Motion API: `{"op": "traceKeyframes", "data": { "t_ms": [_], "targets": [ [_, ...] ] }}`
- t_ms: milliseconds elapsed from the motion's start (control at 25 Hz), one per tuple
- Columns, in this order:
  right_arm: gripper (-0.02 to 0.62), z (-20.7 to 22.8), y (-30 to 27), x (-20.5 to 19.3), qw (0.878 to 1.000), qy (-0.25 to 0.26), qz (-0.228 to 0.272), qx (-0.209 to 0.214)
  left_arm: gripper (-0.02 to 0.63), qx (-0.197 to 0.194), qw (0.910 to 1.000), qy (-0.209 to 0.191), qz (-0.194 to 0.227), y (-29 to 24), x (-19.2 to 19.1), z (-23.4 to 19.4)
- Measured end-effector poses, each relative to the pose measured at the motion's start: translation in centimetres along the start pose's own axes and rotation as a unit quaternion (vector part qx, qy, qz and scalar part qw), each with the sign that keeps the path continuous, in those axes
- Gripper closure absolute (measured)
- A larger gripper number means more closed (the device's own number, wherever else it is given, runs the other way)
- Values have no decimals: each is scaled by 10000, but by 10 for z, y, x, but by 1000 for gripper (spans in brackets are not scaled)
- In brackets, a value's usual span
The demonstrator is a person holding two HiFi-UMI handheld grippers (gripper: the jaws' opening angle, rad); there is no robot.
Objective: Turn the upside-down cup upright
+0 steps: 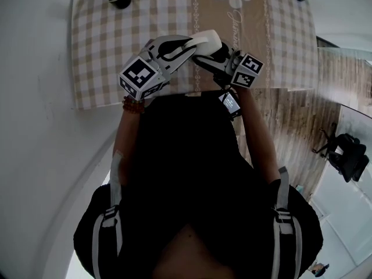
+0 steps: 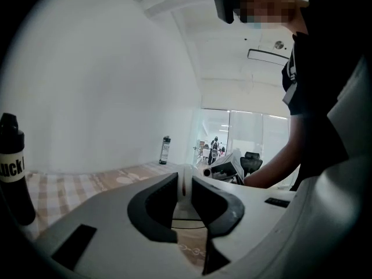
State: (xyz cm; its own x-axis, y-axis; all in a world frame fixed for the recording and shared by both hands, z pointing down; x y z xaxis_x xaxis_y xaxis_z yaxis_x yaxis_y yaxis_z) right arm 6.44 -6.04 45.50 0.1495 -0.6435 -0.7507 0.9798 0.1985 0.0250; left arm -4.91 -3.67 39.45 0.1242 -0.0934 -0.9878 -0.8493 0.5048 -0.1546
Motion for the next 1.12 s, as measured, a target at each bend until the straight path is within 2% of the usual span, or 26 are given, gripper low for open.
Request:
{"op": "traceKeyframes", "data": {
  "t_ms": [160, 440, 720, 1120],
  "targets": [
    [206, 0, 7, -4, 9990, 299, -251, -212, 540, -136, 9996, -188, -156, -3, -9, 7],
    [206, -3, 12, -4, 9947, 818, -407, -464, 545, -277, 9992, -282, -108, -4, -15, 11],
    [207, 0, 15, -14, 9898, 1111, -730, -511, 545, -396, 9974, -529, -271, -4, -25, 18],
    [206, 7, 9, -21, 9752, 1658, -1172, -882, 543, -449, 9933, -851, -637, -6, -42, 18]
  ]
}}
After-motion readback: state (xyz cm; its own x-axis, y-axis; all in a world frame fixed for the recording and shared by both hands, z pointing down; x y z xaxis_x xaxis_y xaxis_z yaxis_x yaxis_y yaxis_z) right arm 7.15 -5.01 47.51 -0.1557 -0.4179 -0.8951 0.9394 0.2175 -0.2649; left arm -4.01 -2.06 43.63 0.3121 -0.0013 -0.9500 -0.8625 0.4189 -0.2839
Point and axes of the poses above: the fingertips, and each gripper's own axes: y backward along the fingers, z to its right, x out of its top, the point moved 6 cm from there along y, backward along the fingers, and after that the axes turned 9 degrees about -y, right-handed, at the moved point
